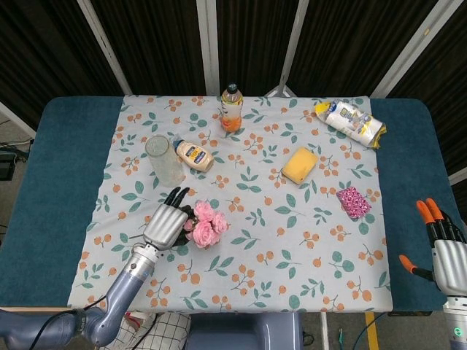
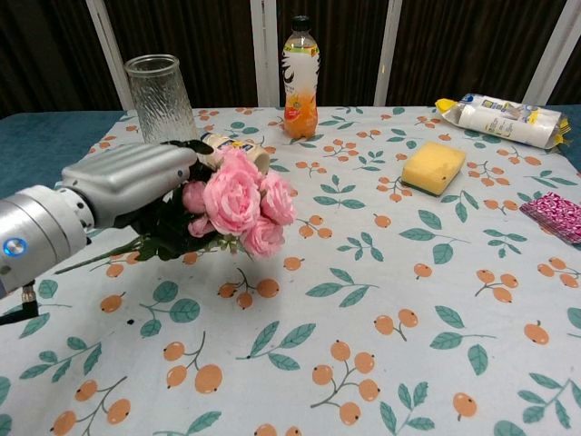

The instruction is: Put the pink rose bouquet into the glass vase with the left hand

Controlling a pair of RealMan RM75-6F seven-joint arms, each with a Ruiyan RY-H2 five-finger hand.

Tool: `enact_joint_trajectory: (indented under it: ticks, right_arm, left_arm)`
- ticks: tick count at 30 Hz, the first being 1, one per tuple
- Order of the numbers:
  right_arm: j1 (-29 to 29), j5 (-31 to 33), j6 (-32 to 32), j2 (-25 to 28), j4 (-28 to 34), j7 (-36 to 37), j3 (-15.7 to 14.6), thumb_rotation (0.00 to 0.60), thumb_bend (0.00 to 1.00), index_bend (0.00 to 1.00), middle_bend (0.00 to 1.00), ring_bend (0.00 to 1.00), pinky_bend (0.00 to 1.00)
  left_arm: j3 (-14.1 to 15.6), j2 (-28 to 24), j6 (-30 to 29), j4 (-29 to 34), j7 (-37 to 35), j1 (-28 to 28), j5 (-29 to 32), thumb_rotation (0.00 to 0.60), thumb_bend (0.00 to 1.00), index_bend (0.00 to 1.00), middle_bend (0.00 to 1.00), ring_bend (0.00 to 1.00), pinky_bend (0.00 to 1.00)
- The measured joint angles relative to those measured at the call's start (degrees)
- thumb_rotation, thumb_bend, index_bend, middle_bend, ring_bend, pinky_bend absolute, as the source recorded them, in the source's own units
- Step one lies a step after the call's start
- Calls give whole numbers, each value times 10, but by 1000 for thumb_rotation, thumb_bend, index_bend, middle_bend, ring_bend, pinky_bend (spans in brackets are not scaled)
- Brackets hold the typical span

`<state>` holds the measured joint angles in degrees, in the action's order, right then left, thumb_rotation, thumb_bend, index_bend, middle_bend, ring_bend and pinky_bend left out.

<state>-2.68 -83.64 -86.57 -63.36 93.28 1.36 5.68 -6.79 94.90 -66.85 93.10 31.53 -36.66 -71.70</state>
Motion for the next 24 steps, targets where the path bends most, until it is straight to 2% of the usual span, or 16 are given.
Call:
enact_joint_trajectory:
  ticks: [4, 8, 11, 18, 24]
  right_arm:
    - [-1, 2, 2, -1, 0, -2, 0, 600, 214, 85, 49, 90, 194]
    - [-2, 7, 6, -3, -1, -7, 1, 600, 214, 85, 49, 90, 194]
    - [-3, 11, 10, -6, -3, -13, 1, 600, 214, 85, 49, 90, 194]
    - [-9, 20, 19, -15, -4, -39, 2, 600, 214, 85, 49, 90, 194]
    - [-14, 45, 36, -24, -11, -48, 7, 600, 214, 85, 49, 90, 194]
  left_arm:
    - [-15, -34, 0, 35, -57, -2, -21, 600, 499, 498, 466, 42, 19]
    - [-42, -76, -5, 69, -86, -11, -61, 600, 500, 500, 465, 42, 19]
    - [-64, -97, -3, 99, -112, -19, -66, 600, 500, 500, 464, 42, 19]
    - [-135, -147, 28, 157, -188, -45, -31, 600, 495, 504, 459, 42, 19]
    - [-199, -177, 51, 158, -233, -73, 40, 600, 494, 509, 457, 41, 29]
